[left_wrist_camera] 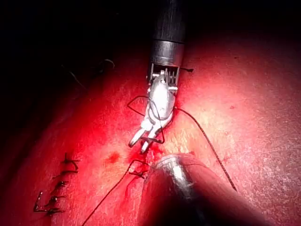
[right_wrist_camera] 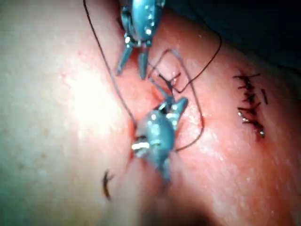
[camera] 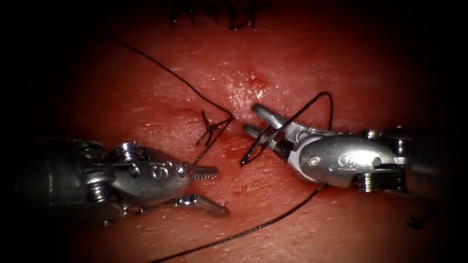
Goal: Wound Closure
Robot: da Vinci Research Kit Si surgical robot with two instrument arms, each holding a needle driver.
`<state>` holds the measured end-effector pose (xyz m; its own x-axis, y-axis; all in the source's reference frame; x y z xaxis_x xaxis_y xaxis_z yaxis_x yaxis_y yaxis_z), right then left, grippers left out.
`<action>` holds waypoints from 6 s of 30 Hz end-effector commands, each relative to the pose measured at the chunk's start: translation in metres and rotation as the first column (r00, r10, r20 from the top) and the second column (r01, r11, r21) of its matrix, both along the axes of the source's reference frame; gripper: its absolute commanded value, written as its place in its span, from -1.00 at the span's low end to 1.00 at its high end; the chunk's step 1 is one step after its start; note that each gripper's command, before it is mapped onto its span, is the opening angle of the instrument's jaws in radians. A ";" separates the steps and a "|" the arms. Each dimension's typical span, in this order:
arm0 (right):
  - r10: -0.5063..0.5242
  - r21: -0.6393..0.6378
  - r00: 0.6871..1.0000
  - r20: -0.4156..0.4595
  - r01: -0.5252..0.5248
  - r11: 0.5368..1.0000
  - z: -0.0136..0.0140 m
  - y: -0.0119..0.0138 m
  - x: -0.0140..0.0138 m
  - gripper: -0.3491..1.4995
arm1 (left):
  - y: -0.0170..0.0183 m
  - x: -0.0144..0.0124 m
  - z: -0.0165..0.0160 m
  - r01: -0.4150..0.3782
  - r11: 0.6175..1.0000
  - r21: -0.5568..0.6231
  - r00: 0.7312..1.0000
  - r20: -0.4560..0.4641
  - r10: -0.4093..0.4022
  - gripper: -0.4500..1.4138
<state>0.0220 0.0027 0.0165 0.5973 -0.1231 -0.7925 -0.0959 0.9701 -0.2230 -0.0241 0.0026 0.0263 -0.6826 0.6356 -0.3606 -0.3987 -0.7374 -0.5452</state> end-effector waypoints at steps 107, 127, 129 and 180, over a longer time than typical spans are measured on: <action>-0.027 0.261 0.986 0.163 -0.017 0.965 0.0014 -0.0029 0.0003 -1.00 | 0.0000 -0.0012 -0.0002 0.000 1.000 0.005 1.000 0.003 0.000 -0.19; -0.051 0.389 0.976 0.212 -0.036 0.921 0.0034 -0.0042 -0.0011 -1.00 | 0.0000 -0.0012 -0.0002 -0.001 1.000 0.007 1.000 0.004 0.001 -0.21; -0.052 0.396 0.976 0.211 -0.037 0.918 0.0033 -0.0041 -0.0013 -1.00 | 0.0000 -0.0012 -0.0002 0.000 1.000 0.007 1.000 0.004 0.000 -0.21; 0.377 -0.036 0.925 -0.038 -0.379 0.925 -0.0078 0.0064 0.0014 0.80 | -0.0042 -0.0039 0.0045 -0.022 1.000 -0.017 0.999 0.032 0.023 -0.33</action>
